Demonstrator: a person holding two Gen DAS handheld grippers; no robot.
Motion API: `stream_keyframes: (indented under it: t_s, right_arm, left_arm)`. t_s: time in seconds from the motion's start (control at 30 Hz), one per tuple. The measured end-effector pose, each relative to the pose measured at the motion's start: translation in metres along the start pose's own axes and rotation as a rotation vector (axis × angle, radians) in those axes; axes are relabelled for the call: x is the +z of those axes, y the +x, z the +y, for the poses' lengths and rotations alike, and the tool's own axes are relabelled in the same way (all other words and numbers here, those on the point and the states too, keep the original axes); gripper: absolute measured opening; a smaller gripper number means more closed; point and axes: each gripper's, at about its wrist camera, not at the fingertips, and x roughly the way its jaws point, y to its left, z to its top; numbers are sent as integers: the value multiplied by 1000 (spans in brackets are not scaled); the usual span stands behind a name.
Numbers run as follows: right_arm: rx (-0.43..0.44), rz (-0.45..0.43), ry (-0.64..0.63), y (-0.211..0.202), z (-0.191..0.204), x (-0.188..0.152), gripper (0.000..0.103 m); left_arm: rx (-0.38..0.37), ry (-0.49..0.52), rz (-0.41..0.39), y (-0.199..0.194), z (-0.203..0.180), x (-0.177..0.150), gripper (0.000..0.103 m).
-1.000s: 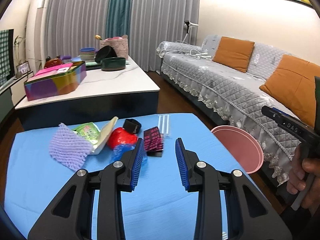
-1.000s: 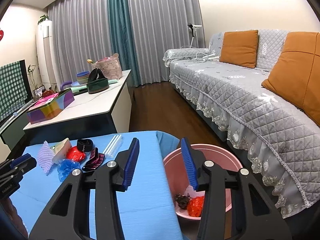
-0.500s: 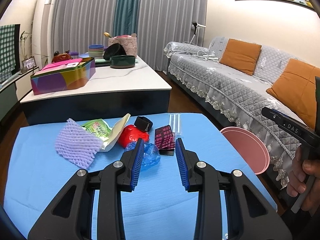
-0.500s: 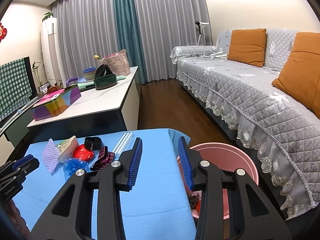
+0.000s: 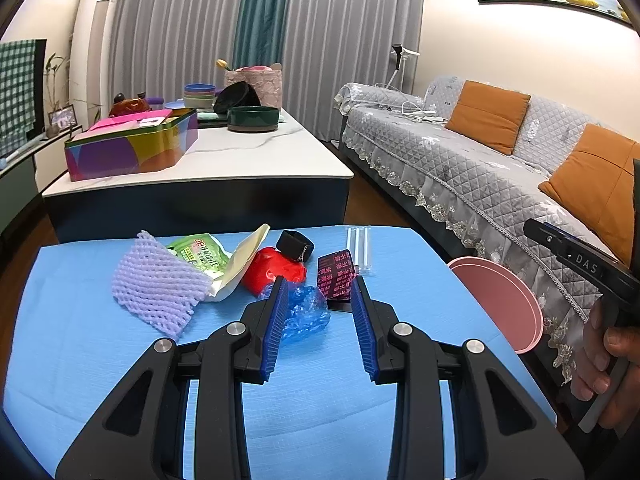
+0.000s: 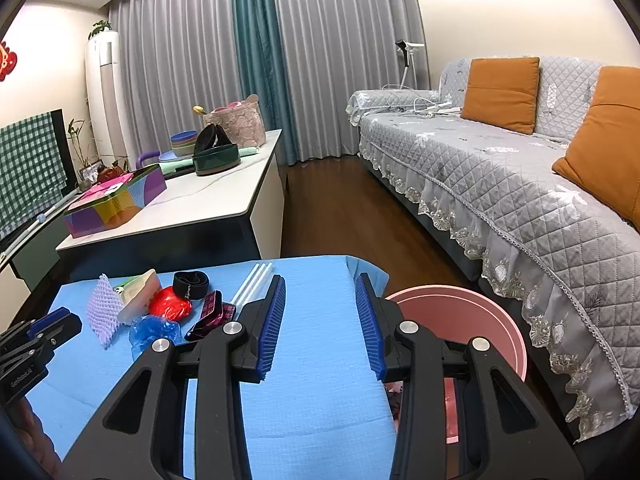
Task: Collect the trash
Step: 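Reach both open tools toward the trash pile on the table, then grasp the purple foam net with the left tool while the right tool grasps the pink-black packet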
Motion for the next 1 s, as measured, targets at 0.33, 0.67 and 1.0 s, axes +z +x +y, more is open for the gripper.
stream_keyframes:
  t_s: [0.33,0.67,1.0]
  right_arm:
    - [-3,-2,6,2,0,0,37]
    - [7,4,27,1,-6,0,30]
    - [61,54,35,25,8,-5,29]
  left_arm:
    - [0,2,2,1,-2,0,33]
    - [20,-9,8,6,0,-4,33]
    - [79,-72,23,20,27,-9,33]
